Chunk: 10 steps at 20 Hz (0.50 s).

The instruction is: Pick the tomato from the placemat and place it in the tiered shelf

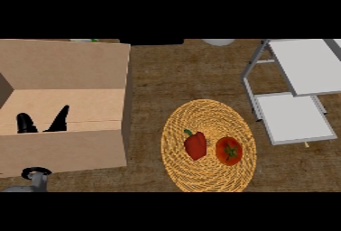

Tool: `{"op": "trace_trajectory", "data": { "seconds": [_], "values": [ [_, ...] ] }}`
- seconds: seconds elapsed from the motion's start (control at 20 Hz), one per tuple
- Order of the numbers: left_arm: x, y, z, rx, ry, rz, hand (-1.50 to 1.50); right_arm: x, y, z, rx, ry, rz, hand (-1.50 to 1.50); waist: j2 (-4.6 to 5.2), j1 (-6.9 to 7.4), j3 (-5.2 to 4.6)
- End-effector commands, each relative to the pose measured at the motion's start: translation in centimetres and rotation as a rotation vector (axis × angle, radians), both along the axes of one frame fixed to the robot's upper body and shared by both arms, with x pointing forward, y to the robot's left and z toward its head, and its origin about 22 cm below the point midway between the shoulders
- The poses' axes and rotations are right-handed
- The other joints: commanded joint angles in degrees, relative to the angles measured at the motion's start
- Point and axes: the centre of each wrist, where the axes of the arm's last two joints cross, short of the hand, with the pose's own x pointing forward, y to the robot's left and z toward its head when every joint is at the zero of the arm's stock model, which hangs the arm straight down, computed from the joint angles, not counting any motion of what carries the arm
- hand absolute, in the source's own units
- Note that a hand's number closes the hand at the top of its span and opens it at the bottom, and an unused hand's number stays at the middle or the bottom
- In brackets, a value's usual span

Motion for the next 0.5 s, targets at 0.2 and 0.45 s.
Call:
{"op": "trace_trajectory", "data": {
  "seconds": [0.2,0.45],
  "values": [
    [0.0,0.1,-0.5,0.022,0.107,-0.046,0.0,-1.4,4.5,6.5,-0.116,0.14,0.12,-1.5,0.81,1.16,-0.46],
    [0.3,-1.2,-1.1,0.022,0.096,-0.032,0.0,-2.5,7.7,9.0,-0.149,0.245,0.014,-1.5,0.94,1.39,-0.44]
  ]
}}
